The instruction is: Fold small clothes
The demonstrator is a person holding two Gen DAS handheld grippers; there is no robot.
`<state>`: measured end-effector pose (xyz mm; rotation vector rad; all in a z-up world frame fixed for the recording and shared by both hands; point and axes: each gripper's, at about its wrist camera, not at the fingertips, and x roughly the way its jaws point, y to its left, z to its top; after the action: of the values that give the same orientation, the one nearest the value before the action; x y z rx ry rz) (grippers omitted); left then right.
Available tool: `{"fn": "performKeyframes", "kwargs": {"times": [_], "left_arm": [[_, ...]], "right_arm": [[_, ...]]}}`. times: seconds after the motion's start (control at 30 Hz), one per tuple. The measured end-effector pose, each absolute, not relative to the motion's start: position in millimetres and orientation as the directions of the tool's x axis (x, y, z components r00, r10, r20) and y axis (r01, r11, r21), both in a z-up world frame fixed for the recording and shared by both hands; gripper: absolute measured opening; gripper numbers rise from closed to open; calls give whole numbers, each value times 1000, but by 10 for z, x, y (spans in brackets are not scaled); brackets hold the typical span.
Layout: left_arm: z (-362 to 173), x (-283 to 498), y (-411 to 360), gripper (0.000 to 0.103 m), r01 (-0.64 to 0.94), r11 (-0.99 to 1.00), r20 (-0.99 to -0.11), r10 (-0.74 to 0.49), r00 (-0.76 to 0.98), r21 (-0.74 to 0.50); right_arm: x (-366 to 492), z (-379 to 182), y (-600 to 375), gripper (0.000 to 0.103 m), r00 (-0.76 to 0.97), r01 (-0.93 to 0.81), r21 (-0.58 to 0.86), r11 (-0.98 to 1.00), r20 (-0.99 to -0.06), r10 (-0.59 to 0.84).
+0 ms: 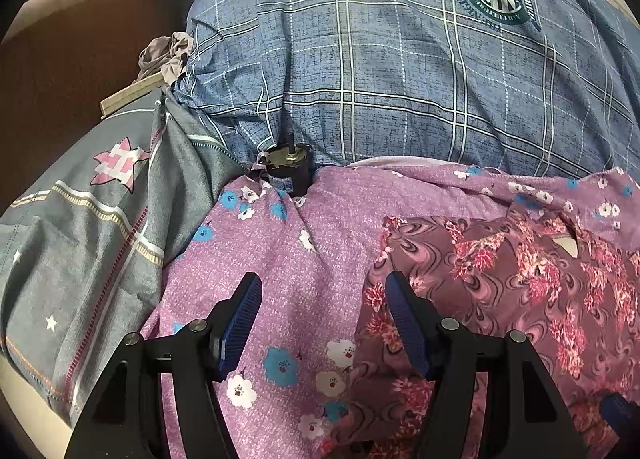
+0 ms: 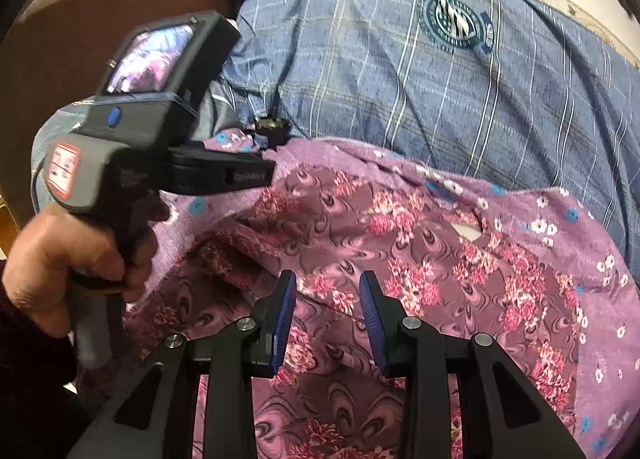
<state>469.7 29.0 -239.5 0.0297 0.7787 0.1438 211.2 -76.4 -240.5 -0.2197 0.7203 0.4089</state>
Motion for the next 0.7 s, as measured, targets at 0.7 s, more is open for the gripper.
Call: {"fn": "performKeyframes", "kwargs": {"times": [0.7], "left_arm": [[-2879, 1861, 1255, 64, -17, 1000, -831, 31, 555, 25]], "right_arm": [[291, -2695, -2616, 67, 602, -85, 286, 955, -749, 278]]}}
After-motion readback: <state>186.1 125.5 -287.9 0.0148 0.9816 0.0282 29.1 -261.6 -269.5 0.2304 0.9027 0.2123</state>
